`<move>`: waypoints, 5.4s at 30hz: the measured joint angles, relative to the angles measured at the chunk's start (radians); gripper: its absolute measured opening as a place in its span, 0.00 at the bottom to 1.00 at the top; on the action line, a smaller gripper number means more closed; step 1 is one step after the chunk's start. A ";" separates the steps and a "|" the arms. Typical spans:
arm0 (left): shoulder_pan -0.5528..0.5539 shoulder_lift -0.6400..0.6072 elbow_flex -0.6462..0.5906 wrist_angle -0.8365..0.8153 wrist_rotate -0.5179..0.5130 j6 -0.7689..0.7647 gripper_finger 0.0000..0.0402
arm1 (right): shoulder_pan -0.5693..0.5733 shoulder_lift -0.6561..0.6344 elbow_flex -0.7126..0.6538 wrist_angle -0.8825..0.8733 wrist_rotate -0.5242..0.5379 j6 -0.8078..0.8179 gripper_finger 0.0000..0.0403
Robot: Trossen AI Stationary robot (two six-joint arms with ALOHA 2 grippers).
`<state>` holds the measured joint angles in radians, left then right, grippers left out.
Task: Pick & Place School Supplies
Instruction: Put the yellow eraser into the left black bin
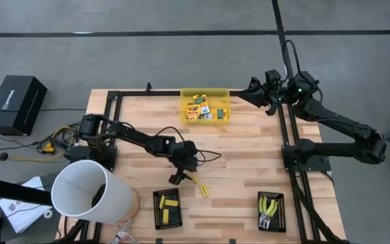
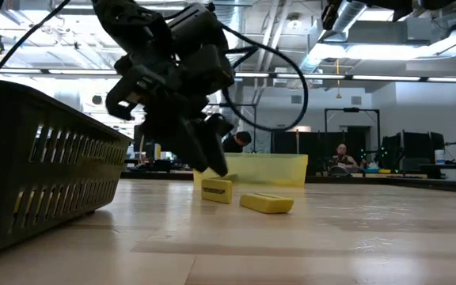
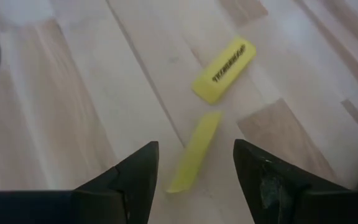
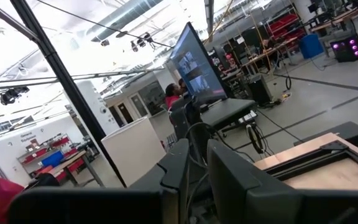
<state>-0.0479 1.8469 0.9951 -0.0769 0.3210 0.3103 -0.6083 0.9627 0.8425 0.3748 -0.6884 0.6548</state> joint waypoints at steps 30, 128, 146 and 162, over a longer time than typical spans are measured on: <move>-0.029 0.114 0.007 0.013 -0.057 -0.002 0.07 | -0.001 0.008 0.000 -0.012 -0.021 -0.036 0.13; 0.003 0.026 0.151 0.097 0.071 -0.434 0.00 | -0.022 0.008 0.000 0.072 -0.088 -0.052 0.13; -0.007 0.041 0.155 -0.023 0.069 -0.287 0.00 | -0.021 0.008 0.000 0.037 -0.095 -0.052 0.13; -0.006 0.185 0.270 -0.056 0.123 -0.225 0.00 | -0.021 0.008 0.000 -0.064 -0.094 -0.080 0.13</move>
<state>-0.0541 2.0315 1.2655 -0.1331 0.4441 0.0849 -0.6289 0.9703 0.8425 0.3107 -0.7828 0.5749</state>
